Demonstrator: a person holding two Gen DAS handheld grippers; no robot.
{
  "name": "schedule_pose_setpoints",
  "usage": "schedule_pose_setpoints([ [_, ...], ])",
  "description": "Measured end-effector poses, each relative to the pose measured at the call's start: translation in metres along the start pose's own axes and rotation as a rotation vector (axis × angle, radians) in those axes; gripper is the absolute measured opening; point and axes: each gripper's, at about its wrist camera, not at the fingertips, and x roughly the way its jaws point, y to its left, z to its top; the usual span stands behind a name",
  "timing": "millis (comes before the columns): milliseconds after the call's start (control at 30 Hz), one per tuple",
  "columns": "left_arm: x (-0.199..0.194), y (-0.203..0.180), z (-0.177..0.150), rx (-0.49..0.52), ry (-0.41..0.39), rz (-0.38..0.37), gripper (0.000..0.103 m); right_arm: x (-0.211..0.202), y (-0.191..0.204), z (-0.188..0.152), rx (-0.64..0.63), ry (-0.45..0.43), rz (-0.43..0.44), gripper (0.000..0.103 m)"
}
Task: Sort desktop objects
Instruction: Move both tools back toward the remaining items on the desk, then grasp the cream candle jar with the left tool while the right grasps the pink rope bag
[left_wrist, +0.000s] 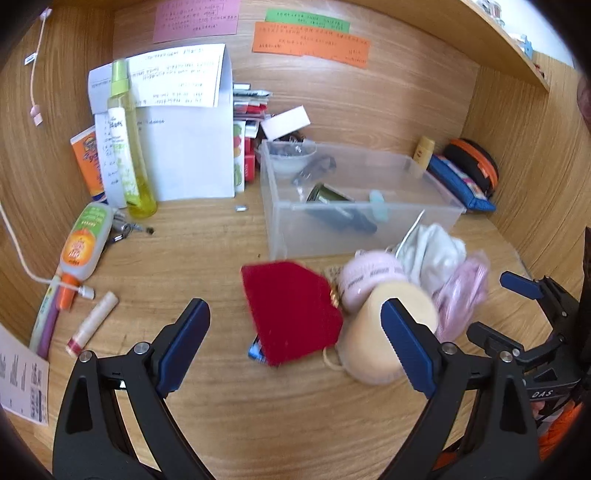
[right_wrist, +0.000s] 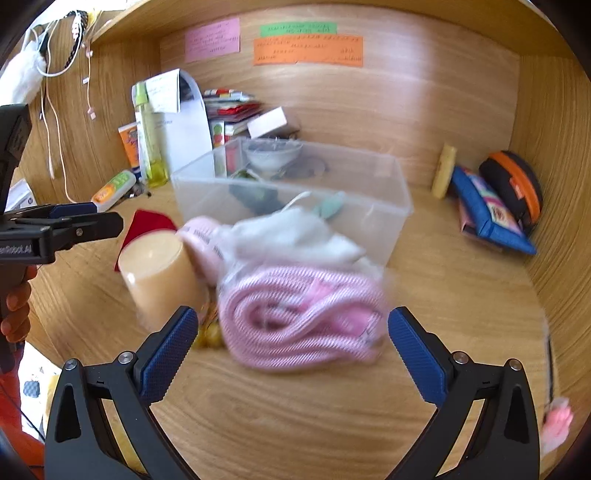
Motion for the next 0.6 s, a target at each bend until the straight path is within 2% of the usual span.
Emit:
schedule_pose_setpoints([
  [133,-0.003,-0.001,-0.010,0.005,-0.003,0.000,0.095,0.018,0.002,-0.001,0.050,0.064,-0.025,0.103],
  [200,-0.005,0.000,-0.014,0.002,-0.004,-0.025,0.095,0.022,0.006,0.000,0.063,0.059,-0.072,0.103],
  [400,-0.008,-0.008,-0.020,0.040,-0.017,-0.068,0.095,0.034,0.015,0.005,-0.002,0.077,-0.191,0.103],
  [500,-0.010,-0.015,-0.022,0.068,-0.022,-0.099,0.095,0.033,0.003,0.006,0.036,0.077,-0.193,0.103],
  [600,-0.008,-0.023,-0.022,0.094,-0.016,-0.127,0.095,0.030,-0.015,0.005,0.104,0.080,-0.140,0.101],
])
